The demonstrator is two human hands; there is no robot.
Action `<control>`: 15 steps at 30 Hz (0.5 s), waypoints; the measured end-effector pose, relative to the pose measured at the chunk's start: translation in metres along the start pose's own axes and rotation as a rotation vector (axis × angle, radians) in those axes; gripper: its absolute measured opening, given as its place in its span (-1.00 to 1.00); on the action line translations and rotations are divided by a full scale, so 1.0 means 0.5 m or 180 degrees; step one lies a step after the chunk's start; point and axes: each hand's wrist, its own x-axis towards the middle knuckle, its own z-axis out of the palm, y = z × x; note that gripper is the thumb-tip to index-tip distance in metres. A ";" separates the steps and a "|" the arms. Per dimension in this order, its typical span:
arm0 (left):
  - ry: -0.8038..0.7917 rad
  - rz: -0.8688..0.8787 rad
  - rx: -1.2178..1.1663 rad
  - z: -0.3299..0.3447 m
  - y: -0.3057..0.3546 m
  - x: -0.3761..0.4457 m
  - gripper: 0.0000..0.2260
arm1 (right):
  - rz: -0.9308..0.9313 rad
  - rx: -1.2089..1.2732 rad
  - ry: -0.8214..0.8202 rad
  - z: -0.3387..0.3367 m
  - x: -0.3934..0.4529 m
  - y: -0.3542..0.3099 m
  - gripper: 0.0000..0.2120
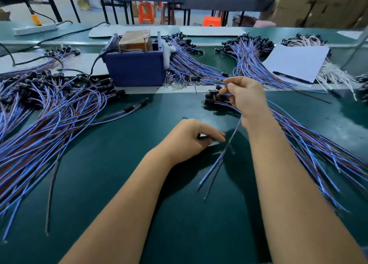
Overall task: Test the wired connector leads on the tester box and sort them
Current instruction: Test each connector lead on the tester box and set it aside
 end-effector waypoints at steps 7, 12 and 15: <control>0.0956 -0.0391 0.0326 -0.032 -0.030 0.005 -0.64 | 0.0303 -0.2668 0.0680 -0.094 0.041 -0.014 -0.74; 0.2082 -0.1491 0.1528 -0.113 -0.070 -0.023 -0.68 | -0.0106 -0.3254 0.0839 -0.005 0.003 -0.026 -0.64; 0.1873 -0.2528 0.2012 -0.154 -0.085 -0.049 -0.56 | -0.0467 -0.3044 0.0324 0.101 -0.029 -0.023 -0.67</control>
